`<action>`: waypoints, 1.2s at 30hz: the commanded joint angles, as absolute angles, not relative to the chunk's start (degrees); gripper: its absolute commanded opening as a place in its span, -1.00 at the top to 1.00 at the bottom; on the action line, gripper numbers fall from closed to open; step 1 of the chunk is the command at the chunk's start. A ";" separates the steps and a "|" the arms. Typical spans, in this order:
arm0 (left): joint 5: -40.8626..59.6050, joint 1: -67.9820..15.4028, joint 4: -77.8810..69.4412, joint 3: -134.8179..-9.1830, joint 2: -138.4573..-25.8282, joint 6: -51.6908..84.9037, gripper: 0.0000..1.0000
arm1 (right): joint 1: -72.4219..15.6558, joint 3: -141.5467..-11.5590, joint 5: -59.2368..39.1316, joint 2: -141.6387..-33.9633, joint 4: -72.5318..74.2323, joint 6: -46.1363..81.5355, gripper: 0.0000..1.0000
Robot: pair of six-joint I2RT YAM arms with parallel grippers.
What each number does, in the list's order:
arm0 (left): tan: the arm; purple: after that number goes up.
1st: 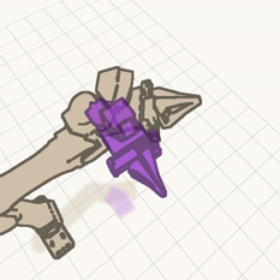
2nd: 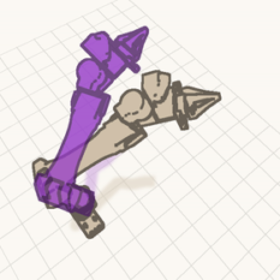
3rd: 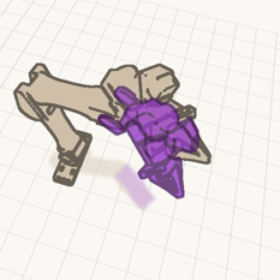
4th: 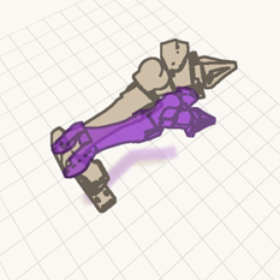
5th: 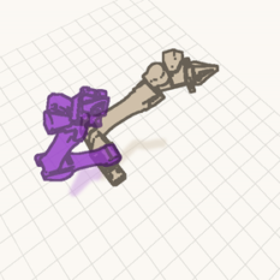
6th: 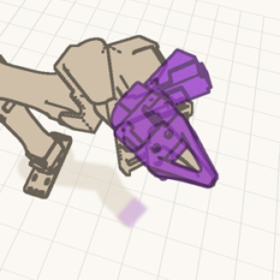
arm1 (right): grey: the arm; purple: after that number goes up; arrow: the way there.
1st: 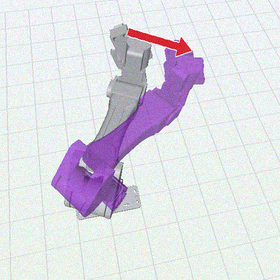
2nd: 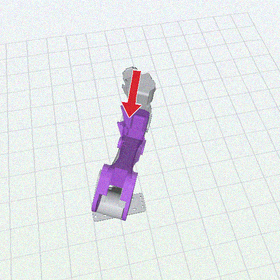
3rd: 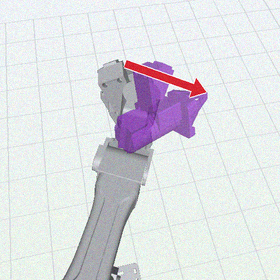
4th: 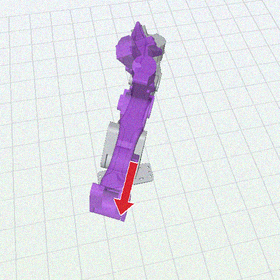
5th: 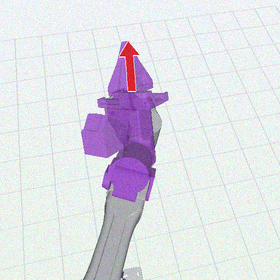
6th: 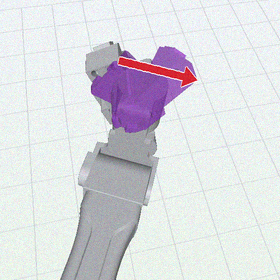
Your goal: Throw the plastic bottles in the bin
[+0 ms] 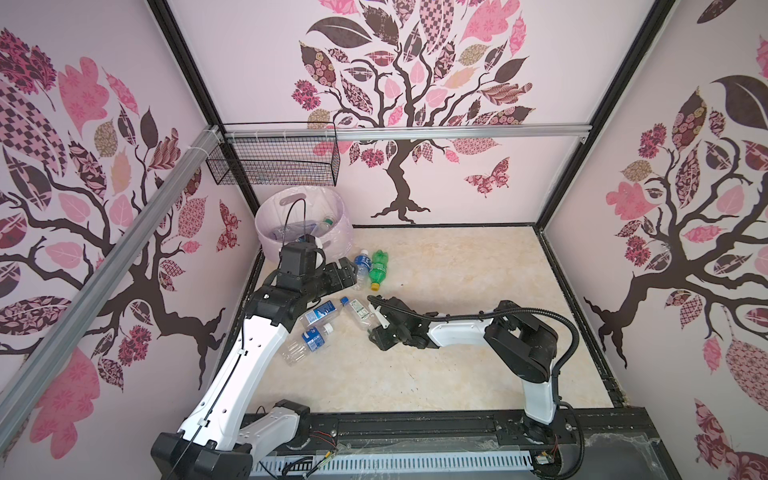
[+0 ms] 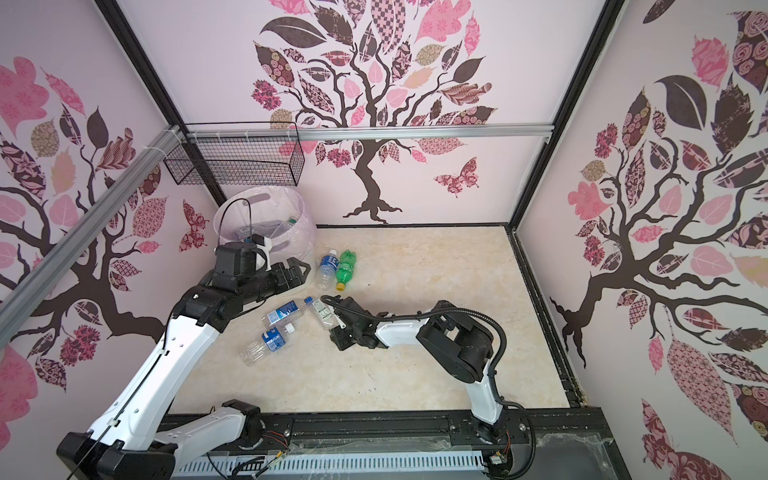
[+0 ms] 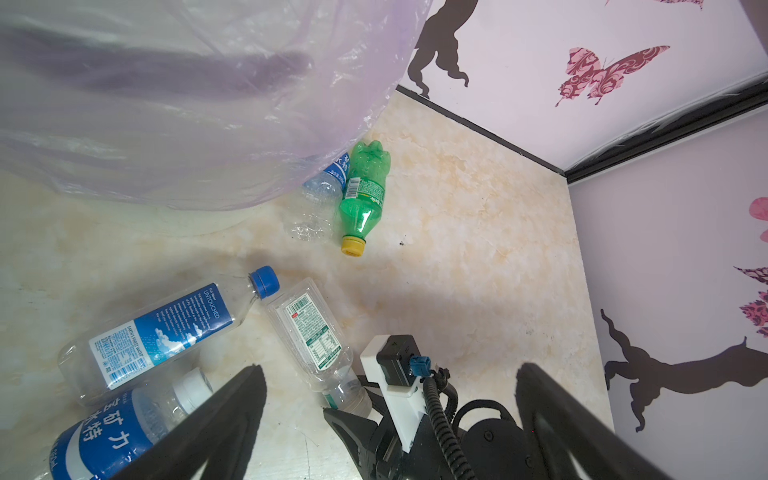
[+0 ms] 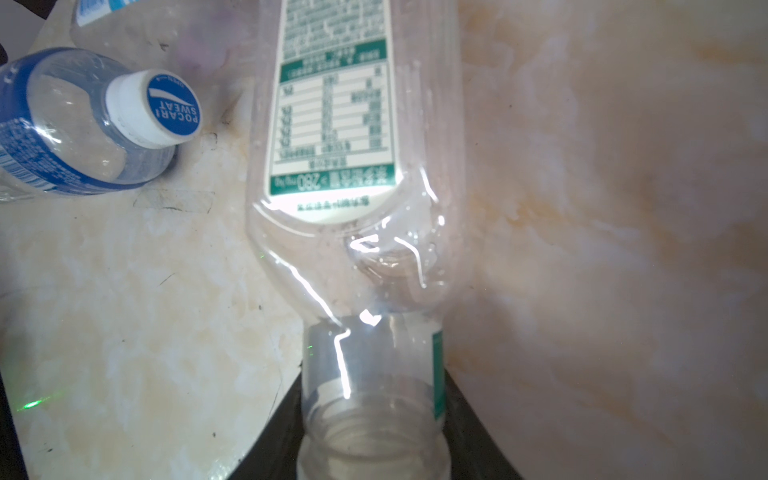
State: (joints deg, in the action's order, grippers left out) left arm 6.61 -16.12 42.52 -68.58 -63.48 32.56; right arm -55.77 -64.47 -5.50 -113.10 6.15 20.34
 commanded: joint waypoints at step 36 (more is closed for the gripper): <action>13.05 -15.42 35.66 -69.71 -68.08 39.92 -0.94 | -52.49 -71.43 -6.32 -87.85 -2.35 20.82 0.37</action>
